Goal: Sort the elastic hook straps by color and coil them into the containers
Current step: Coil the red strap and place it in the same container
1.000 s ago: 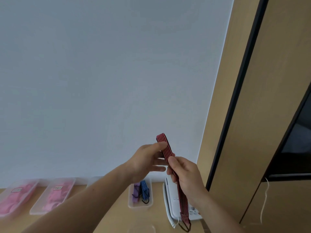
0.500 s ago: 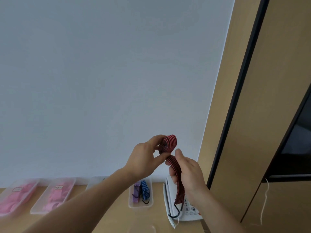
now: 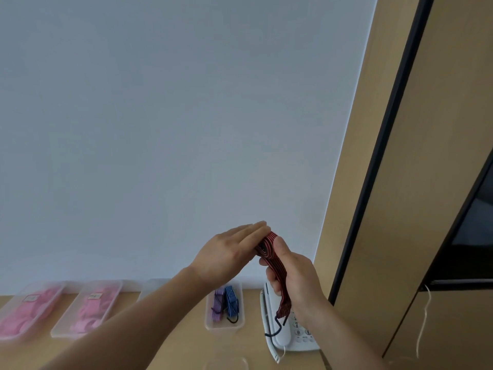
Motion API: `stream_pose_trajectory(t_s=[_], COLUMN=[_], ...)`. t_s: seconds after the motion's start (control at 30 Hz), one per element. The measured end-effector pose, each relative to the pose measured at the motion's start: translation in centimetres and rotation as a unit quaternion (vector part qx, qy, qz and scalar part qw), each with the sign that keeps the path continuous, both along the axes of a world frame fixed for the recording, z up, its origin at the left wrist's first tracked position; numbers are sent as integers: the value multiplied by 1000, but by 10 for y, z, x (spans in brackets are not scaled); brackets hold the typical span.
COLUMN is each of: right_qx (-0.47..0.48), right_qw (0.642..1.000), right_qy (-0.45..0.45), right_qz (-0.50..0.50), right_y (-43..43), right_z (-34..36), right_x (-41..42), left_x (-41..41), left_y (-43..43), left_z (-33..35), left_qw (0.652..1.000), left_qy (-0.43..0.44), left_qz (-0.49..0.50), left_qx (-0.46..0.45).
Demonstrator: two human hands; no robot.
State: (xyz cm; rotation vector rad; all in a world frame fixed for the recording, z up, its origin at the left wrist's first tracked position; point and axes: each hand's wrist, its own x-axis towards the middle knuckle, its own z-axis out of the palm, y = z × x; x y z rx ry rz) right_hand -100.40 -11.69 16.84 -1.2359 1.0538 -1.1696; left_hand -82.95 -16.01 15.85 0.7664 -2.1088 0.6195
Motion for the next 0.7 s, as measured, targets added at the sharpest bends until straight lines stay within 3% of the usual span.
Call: stream_pose_trajectory(t_s=[0.07, 0.13, 0.17, 0.27, 0.3, 0.33, 0.4, 0.47, 0.7], right_qx=[-7, -22, -31, -55, -62, -69, -77, -77, -50], right_qw=[1000, 1000, 999, 998, 998, 997, 996, 996, 995], right_qy=[2, 4, 4, 0, 3, 12, 31, 42, 86], right_qz=[4, 5, 4, 9, 14, 20, 32, 28, -10], right_y=[0, 0, 0, -1, 0, 0, 2, 3, 0], right_z=[-1, -2, -2, -1, -1, -1, -2, -4, -7], right_x=[-1, -3, -4, -5, -5, -5, -3, -3, -7], left_x=[-3, -9, -11, -11, -11, -12, -15, -17, -12], left_y=[1, 7, 8, 9, 11, 14, 16, 17, 19], left_z=[1, 7, 11, 24, 27, 30, 31, 32, 42], left_qw=[996, 952, 899, 666, 613, 584, 572, 586, 684], left_qy=[46, 177, 242, 397, 411, 411, 415, 429, 418], left_qz=[4, 9, -2, -87, -118, -143, -164, -168, -138], left_qx=[71, 250, 365, 625, 664, 686, 689, 666, 582])
